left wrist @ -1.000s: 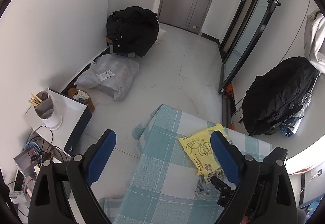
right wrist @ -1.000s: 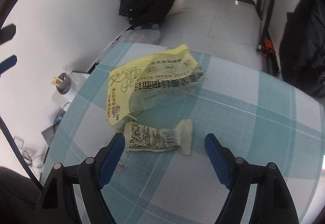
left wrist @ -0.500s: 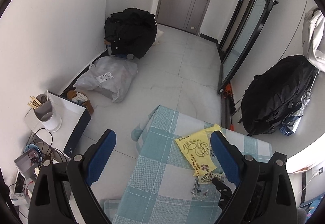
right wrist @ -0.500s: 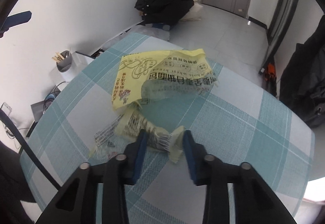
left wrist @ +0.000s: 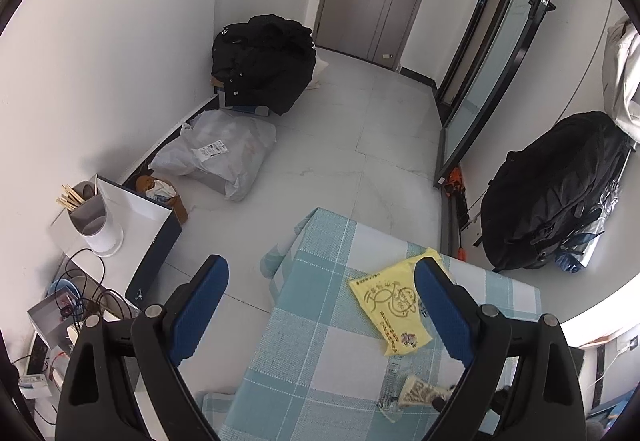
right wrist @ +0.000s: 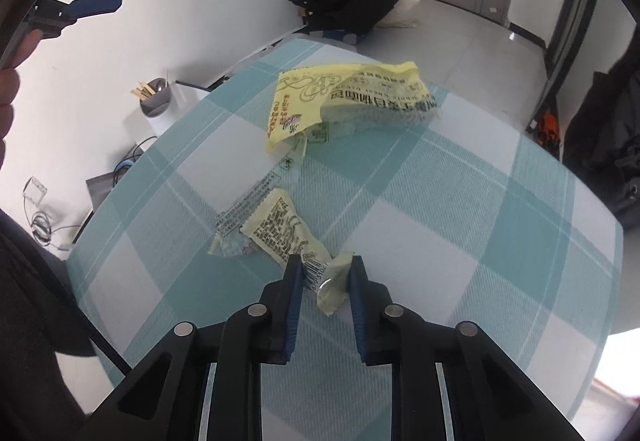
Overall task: Collect trash
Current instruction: 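Grasp the yellow plastic bag with the left tool while the right tool holds the wrapper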
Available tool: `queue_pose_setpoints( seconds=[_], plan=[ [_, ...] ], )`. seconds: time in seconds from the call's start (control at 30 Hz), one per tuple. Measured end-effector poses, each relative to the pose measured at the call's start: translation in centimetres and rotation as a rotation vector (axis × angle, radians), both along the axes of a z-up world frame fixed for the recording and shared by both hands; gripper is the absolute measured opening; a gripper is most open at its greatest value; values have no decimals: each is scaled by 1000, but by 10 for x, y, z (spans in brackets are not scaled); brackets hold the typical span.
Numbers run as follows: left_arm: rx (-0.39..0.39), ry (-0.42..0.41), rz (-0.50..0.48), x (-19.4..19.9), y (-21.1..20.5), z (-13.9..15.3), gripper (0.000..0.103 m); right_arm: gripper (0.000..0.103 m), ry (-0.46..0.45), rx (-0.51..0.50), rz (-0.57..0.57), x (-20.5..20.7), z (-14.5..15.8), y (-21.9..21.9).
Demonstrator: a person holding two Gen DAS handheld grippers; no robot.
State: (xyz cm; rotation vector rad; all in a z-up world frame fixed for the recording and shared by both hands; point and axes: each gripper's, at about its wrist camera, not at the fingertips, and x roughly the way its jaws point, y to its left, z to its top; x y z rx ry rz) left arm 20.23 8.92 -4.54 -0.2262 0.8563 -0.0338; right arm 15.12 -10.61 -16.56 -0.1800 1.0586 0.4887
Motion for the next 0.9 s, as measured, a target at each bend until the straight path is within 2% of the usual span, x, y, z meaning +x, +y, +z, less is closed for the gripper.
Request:
queue_pose_setpoints(
  seconds=[0.23,0.33,0.43,0.47,0.53,0.67,0.73,0.8,0.9],
  plan=[
    [9,-1,-37,9,-15,-1,92,21,2,54,-60,-19,10,-28],
    [10,-68,-106,14,-24,10,92,21,5,88,-91,-25,13,-45],
    [12,-90,-195,27,-36,12,93,21,11,126,-113,-31,14,-59],
    [8,-66,-246,36,-41,7,92,21,10,131,-117,-33,14,-63],
    [50,21,-336,58,-58,-9,92,21,8,145,-124,-36,15,-69],
    [169,43,-466,73,-87,-31,92,21,6,157,-141,-41,14,-81],
    [194,150,-565,85,-102,-56,92,21,11,172,-149,-42,13,-86],
    [217,215,-620,91,-110,-76,92,21,11,179,-153,-43,12,-92],
    [311,220,-661,93,-117,-95,92,21,6,190,-163,-43,12,-97]
  ],
)
